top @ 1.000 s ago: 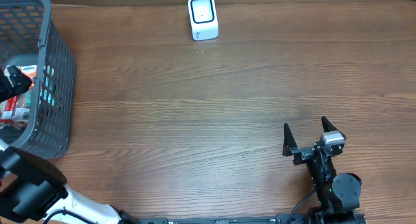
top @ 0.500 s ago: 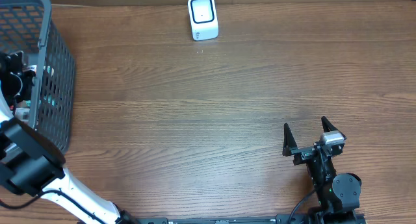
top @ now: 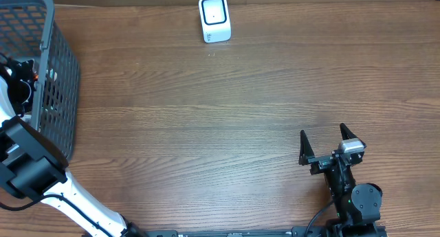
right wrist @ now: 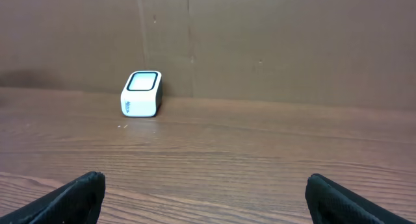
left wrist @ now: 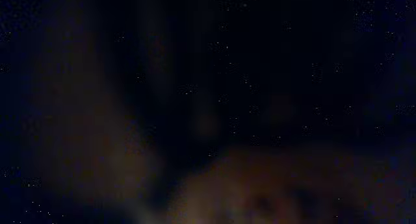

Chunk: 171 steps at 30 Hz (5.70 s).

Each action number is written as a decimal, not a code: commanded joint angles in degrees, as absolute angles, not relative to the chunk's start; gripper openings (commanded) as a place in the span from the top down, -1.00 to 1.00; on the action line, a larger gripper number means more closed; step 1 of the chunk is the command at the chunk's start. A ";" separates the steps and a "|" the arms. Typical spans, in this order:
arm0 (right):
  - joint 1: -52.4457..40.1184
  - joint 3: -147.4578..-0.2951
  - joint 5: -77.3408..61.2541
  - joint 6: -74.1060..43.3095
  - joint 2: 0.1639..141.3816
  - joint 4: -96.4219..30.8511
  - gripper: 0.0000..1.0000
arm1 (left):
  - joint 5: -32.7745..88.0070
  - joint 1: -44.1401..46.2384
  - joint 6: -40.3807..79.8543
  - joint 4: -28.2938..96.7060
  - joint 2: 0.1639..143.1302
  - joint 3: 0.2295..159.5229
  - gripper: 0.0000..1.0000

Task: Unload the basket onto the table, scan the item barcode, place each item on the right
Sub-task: 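Grasp a teal-and-orange snack packet in the basket with the left gripper, then carry the teal packet out toward the table centre near the right gripper, then open the left gripper and release the teal packet on the table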

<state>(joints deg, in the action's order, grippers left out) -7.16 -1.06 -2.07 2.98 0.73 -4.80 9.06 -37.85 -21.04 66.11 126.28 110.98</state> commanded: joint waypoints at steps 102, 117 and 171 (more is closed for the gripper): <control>-7.33 -0.45 -1.34 2.85 0.16 -4.69 -1.00 | 2.79 52.05 12.86 45.15 105.75 78.02 -0.18; -7.33 -0.45 -1.32 2.85 0.16 -4.69 -1.00 | 2.85 53.39 12.88 42.94 105.78 78.02 -0.22; -7.33 -0.45 -1.34 2.85 0.16 -4.69 -1.00 | -24.71 38.11 6.07 70.91 98.96 115.42 -1.00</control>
